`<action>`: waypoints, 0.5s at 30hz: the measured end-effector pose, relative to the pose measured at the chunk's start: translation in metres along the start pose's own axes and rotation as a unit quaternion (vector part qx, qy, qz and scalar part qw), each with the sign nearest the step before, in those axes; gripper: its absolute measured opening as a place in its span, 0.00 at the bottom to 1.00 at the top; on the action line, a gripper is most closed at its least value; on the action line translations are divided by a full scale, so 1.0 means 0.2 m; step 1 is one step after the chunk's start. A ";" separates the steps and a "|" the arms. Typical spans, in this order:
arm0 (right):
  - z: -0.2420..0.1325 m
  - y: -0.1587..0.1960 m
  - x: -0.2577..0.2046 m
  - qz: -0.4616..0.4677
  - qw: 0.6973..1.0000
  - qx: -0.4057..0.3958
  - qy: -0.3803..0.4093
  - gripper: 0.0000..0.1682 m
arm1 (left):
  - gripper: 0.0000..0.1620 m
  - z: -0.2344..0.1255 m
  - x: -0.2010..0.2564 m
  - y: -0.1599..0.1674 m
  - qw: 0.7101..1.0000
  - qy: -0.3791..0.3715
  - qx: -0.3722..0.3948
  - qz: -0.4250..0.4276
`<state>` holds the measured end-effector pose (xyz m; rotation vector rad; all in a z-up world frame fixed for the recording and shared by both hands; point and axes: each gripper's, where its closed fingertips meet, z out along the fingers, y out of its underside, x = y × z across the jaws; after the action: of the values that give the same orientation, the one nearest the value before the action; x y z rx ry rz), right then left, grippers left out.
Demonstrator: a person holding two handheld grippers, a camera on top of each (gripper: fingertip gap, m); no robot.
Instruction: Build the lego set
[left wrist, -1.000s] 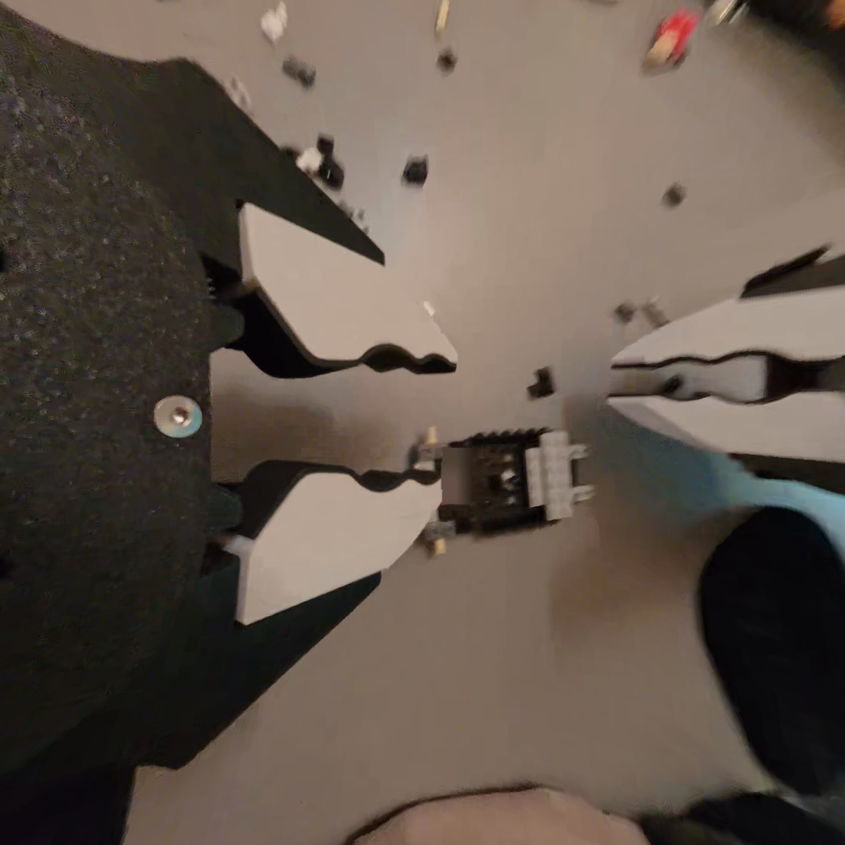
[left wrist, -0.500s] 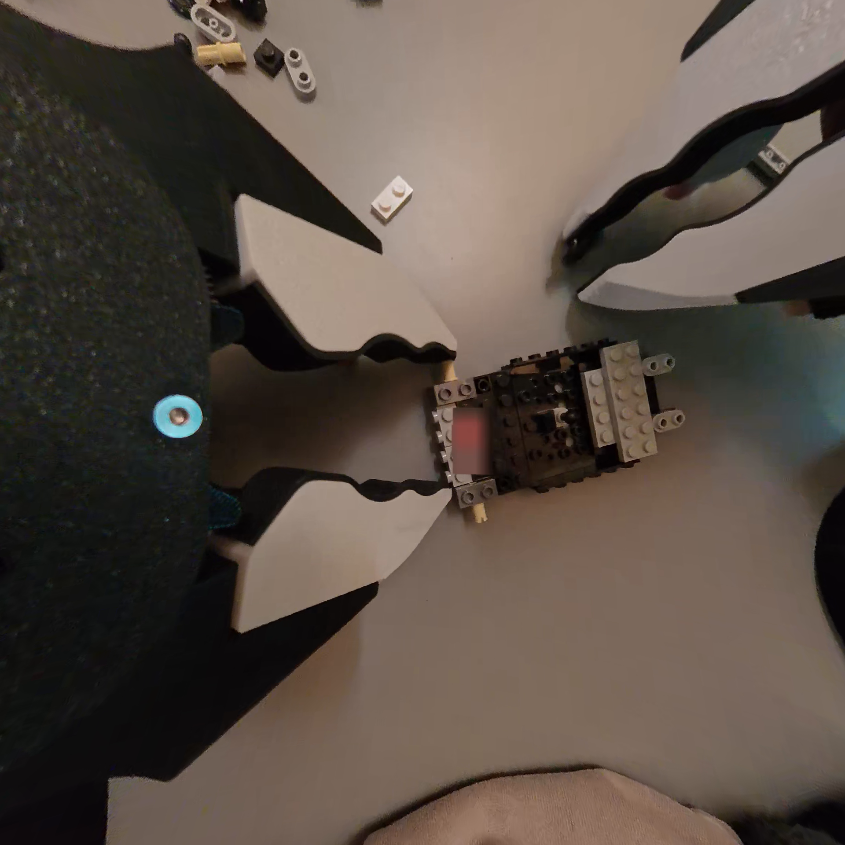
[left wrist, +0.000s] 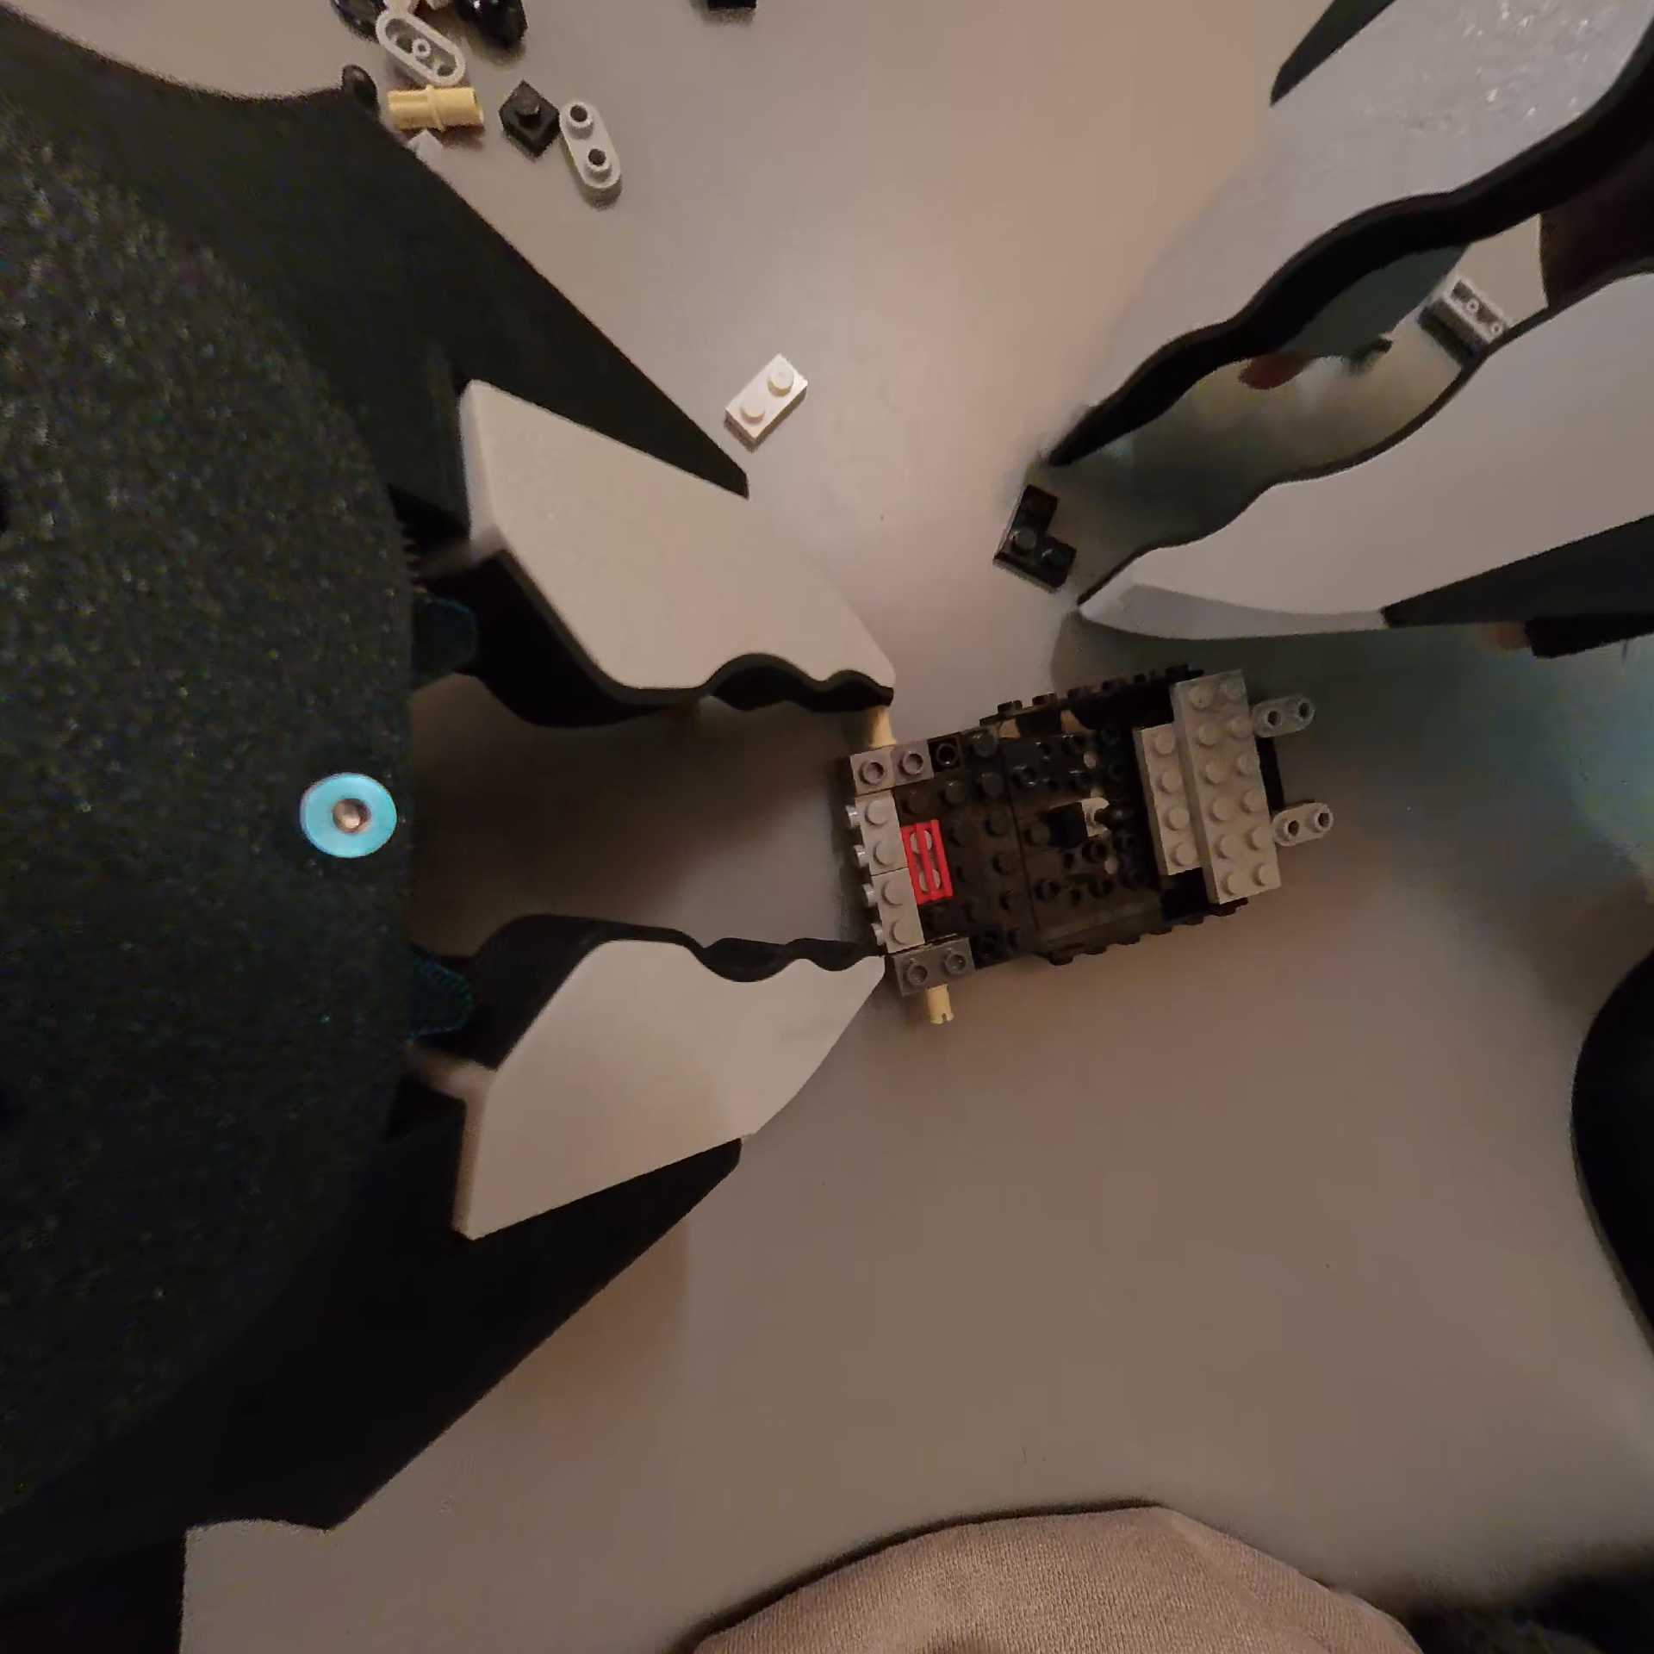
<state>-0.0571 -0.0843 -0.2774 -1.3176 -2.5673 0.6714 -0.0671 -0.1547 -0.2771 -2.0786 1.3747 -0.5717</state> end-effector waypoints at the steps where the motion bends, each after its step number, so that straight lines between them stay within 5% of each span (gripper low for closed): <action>1: 0.00 0.00 0.01 -0.003 1.000 -0.002 0.005 0.17 | 0.30 0.00 0.00 0.00 1.000 0.000 0.000 0.000; 10: 0.02 -0.03 0.01 -0.008 1.000 0.004 0.002 0.11 | 0.29 -0.05 -0.01 -0.02 0.998 0.023 0.041 -0.031; 15: -0.12 -0.19 -0.01 -0.024 0.991 0.121 0.053 0.11 | 0.28 -0.16 -0.06 -0.15 0.985 0.042 0.142 -0.089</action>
<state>-0.0738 -0.0978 -0.2380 -1.1778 -2.3401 0.8488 -0.0721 -0.1418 -0.2346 -1.9723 1.0857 -0.8854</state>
